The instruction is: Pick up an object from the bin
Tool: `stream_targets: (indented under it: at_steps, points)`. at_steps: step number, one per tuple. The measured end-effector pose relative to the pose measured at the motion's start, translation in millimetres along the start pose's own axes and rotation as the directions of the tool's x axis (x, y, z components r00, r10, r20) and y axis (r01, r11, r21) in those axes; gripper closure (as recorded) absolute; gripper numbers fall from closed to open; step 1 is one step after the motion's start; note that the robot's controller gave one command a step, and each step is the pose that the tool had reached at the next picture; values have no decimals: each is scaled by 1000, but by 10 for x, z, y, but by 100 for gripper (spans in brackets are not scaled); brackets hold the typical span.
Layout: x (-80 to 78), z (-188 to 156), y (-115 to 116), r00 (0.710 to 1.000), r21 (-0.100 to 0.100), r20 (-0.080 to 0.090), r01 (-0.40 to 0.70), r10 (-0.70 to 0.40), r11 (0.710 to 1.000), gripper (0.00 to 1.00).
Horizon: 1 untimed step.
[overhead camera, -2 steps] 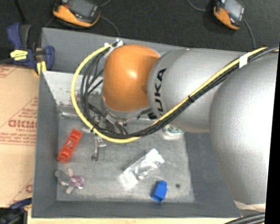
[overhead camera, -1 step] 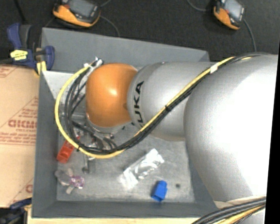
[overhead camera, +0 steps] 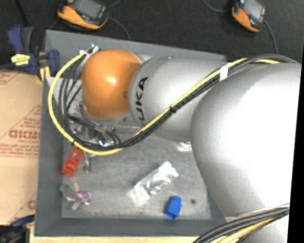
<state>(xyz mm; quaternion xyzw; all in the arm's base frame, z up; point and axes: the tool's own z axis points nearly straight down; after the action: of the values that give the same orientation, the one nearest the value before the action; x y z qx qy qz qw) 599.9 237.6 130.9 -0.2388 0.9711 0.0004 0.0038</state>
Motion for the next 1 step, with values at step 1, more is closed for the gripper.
stream_targets:
  at_steps: [1]
  points:
    - [-194,613,-306,960,-1,-2,279,-279,960,0]
